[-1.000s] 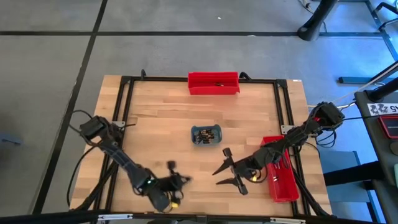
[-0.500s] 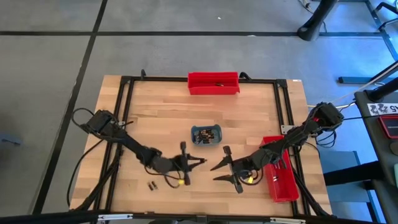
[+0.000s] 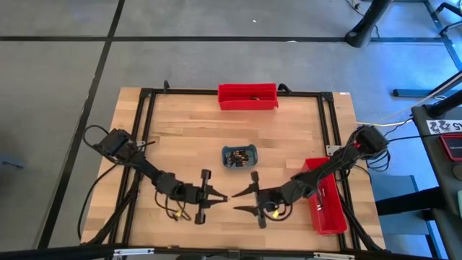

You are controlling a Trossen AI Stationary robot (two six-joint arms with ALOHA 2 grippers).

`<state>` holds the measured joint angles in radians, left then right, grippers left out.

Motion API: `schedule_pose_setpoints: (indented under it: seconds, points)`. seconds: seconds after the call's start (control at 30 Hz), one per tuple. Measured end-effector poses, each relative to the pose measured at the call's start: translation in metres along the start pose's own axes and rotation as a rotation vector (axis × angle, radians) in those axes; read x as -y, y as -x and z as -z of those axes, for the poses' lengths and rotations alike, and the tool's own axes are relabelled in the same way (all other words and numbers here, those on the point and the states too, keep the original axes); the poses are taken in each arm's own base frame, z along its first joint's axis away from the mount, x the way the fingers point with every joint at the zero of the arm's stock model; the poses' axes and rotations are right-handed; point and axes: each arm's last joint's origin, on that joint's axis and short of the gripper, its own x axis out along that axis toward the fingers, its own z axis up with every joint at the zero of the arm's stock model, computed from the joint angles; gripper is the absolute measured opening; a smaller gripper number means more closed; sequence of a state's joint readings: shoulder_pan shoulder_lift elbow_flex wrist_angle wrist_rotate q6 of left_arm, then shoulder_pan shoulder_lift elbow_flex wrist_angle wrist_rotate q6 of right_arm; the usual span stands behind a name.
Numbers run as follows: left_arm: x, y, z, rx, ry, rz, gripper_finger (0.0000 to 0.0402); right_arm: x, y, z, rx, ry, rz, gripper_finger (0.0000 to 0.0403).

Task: Sort batteries
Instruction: Put the silver battery into the bottom red bin

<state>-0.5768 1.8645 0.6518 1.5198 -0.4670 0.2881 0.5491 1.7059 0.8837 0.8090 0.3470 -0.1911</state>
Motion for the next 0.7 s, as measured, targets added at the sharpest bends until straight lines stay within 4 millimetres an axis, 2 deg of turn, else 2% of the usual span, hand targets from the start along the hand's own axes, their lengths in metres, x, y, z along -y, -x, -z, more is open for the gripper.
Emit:
schedule_pose_setpoints:
  seconds: [0.13, 0.37, 0.6, 0.7]
  points:
    - [0.006, 0.003, -0.006, 0.038, -0.024, 0.008, 0.0022, -0.001, -0.01, -0.014, -0.008, 0.024, 0.028, 0.017]
    - [0.014, 0.007, -0.008, 0.04, -0.05, 0.035, 0.0022, -0.015, -0.01, -0.039, 0.025, 0.149, 0.017, 0.017]
    - [0.014, 0.007, -0.008, 0.041, -0.05, 0.036, 0.0022, -0.009, -0.03, -0.031, 0.047, 0.112, -0.039, 0.017]
    - [0.014, 0.007, -0.008, 0.038, -0.046, 0.037, 0.0022, -0.01, -0.041, -0.026, 0.032, 0.123, 0.017, 0.017]
